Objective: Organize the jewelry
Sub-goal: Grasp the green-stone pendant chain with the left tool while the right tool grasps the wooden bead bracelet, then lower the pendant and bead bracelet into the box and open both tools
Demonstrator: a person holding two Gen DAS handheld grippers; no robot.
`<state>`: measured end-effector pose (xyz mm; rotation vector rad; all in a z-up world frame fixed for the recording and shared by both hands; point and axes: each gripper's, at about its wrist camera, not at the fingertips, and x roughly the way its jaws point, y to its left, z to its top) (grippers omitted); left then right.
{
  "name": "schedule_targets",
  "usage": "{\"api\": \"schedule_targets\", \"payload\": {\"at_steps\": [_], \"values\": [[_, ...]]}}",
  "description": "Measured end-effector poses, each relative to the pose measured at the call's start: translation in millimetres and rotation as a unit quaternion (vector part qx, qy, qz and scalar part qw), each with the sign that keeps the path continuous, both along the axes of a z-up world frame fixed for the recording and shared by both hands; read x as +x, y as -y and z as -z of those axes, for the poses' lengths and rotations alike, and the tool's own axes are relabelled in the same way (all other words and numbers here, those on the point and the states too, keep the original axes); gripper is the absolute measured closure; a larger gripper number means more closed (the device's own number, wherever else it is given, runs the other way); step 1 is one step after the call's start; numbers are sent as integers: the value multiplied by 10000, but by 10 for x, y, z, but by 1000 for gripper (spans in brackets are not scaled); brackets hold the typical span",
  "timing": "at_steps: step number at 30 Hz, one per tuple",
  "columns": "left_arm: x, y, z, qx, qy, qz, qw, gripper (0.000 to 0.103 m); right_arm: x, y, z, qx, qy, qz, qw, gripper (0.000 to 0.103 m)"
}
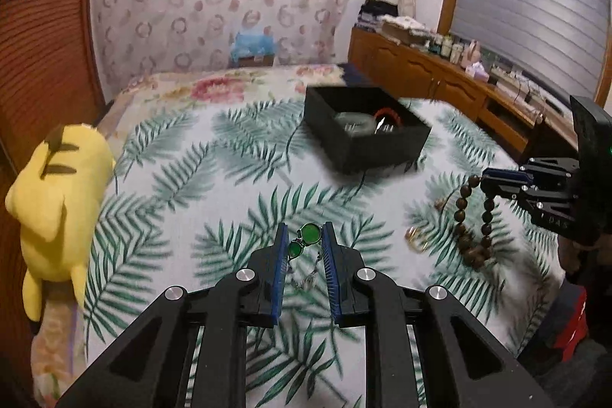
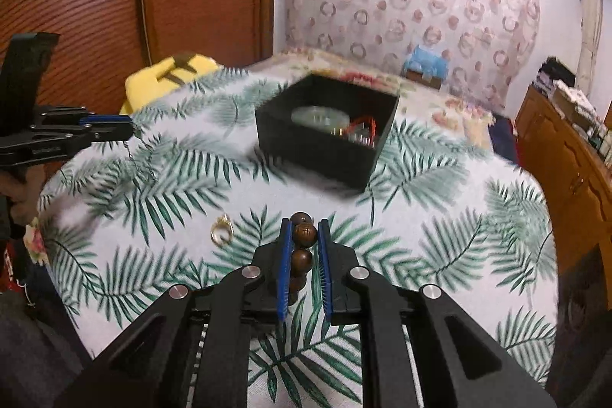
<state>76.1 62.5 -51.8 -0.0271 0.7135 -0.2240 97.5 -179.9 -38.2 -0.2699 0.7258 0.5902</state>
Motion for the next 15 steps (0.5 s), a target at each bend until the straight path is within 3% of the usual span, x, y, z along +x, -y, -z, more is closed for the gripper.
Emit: {"api": "schedule_targets", "payload": {"at_steps": [15], "values": [[345,259,-463,-101,628,187,9978,86,162,-66,-608,28,806,-149,9966,88]]}}
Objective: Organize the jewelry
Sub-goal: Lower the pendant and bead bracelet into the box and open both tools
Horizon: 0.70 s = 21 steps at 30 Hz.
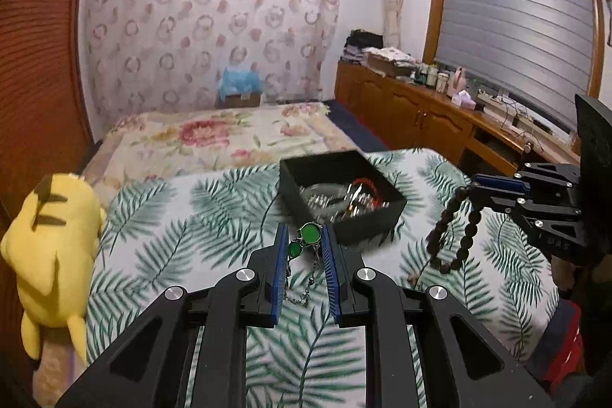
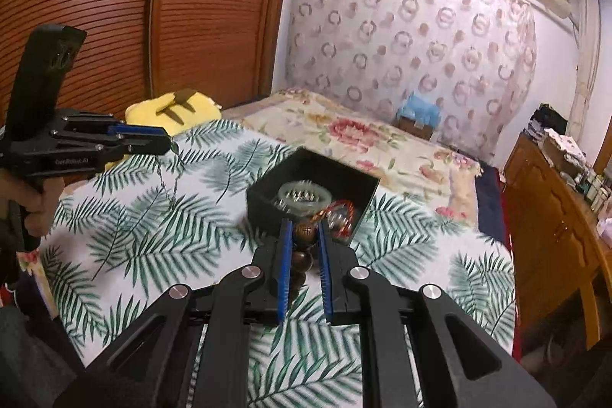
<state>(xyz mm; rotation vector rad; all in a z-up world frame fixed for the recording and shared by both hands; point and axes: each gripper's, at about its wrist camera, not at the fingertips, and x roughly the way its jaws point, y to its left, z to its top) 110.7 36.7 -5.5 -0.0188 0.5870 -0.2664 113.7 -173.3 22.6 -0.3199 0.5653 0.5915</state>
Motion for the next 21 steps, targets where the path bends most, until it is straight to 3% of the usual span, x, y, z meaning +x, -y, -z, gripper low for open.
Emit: {"api": "schedule_targets", "payload": {"at_steps": [14,21], "values": [[385,317,-138,40,165,304,9994,86,583,-32,-313,296,311,18,9991,88],[567,382,-101,92,127,295,9994,86,844,-130,-220,328,253,47,9991,88]]}}
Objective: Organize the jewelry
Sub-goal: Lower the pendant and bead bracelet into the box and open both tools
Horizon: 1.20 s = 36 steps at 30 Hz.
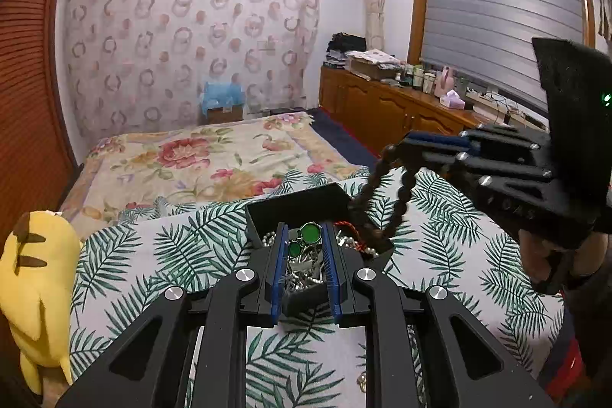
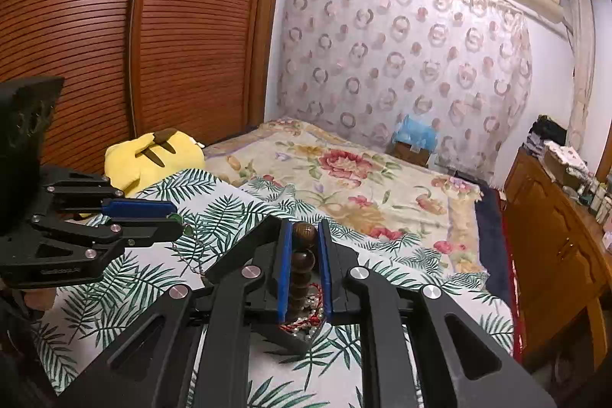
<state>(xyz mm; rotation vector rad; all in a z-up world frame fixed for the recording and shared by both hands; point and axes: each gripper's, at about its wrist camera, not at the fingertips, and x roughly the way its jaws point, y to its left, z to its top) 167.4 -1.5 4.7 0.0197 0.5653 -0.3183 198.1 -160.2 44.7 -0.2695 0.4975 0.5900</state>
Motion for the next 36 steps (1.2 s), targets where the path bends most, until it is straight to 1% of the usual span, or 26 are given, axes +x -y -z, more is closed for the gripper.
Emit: {"api": "schedule_targets", "payload": {"at_steps": [2,8,12,15,17,25,26,27,28,30,36], "values": [[54,12,1,-6,-21,-1,10000,86,64,-53,108,-80,-88,13,9999,88],[203,80,-33,31,-14,5,10000,86,216,-139,516,-43,-693,-3,9976,88],[316,144,-29,92,-40,-4,10000,86,232,-144,632,10,-903,21,9959,87],[398,191,-3,146,-78,-5,9999,86,199,-111,652,11,-906,35,9959,86],[451,223,20,144,-122,-16,9998,86,179,-54,652,14,-884,79,9961,82],[627,311,177,128,-341,-60,9993,85,41,128,680,40,-891,190,9958,82],[628,315,188,131,-352,-61,9993,85,12,141,694,41,-893,195,9958,82],[619,312,199,142,-355,-65,9992,79,-11,150,701,45,-888,196,9958,82],[599,320,204,159,-342,-72,9993,70,-38,156,710,57,-888,186,9959,82],[580,318,194,170,-318,-68,9993,64,-87,175,728,85,-911,147,9957,82],[383,266,204,202,-295,-26,9994,64,-262,183,834,122,-1050,37,9944,82]]}}
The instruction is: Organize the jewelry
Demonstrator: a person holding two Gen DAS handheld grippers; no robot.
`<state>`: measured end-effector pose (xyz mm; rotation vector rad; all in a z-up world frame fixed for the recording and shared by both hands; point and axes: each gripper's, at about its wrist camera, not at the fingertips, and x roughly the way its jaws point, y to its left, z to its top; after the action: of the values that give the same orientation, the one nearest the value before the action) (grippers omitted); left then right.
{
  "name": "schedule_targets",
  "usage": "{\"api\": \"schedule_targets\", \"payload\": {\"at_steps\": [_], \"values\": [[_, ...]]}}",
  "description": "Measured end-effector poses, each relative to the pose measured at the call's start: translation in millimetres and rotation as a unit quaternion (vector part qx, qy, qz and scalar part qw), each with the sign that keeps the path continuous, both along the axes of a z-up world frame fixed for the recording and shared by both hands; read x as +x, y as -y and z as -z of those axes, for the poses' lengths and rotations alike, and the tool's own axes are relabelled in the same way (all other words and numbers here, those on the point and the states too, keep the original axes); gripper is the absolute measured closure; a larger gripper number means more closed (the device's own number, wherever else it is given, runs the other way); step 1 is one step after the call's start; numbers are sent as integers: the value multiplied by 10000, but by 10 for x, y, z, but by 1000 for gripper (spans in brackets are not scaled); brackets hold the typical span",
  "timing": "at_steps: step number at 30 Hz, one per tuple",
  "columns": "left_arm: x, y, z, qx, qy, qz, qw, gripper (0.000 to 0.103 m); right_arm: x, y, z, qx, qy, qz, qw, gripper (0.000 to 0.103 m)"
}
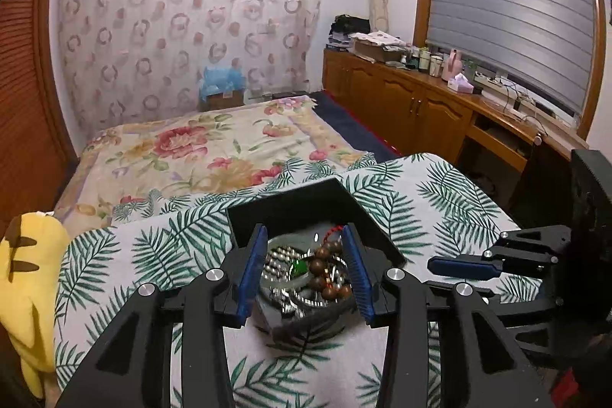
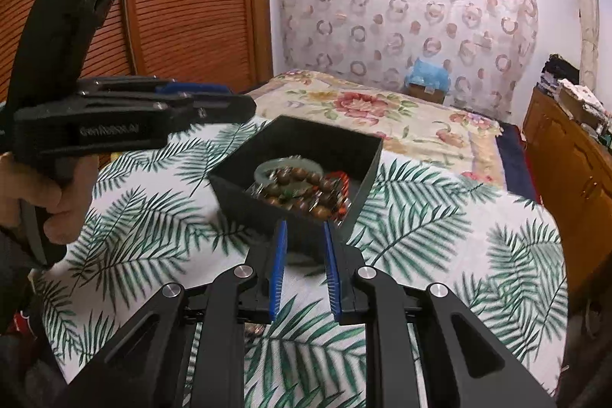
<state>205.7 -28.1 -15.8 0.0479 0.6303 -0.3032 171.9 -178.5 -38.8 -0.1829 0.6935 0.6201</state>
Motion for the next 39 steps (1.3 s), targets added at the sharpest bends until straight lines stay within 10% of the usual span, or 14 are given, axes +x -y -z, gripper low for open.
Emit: {"api": "schedule_targets", "payload": {"at_steps": [18,20,25,31,39], "values": [[-474,-230,307,25,-250,-101,9996,30,-319,-238,460,-453,-590,-448,9962,81],[-515,-249,372,3,-294,-94,9995,24,-327,-260,494,-546,-602,-448,9957,62],[-598,-263,544,51,-502,-135,9986,21,-330,-275,547,-687,-696,-442,9942,61],[-702,-258,684,71,-711,-104,9974,19,-373,-300,563,-848,-644,-543,9928,85],[-792,-71,822,141,-928,181,9954,19,-387,-184,512,-759,-556,-436,9946,85]]}}
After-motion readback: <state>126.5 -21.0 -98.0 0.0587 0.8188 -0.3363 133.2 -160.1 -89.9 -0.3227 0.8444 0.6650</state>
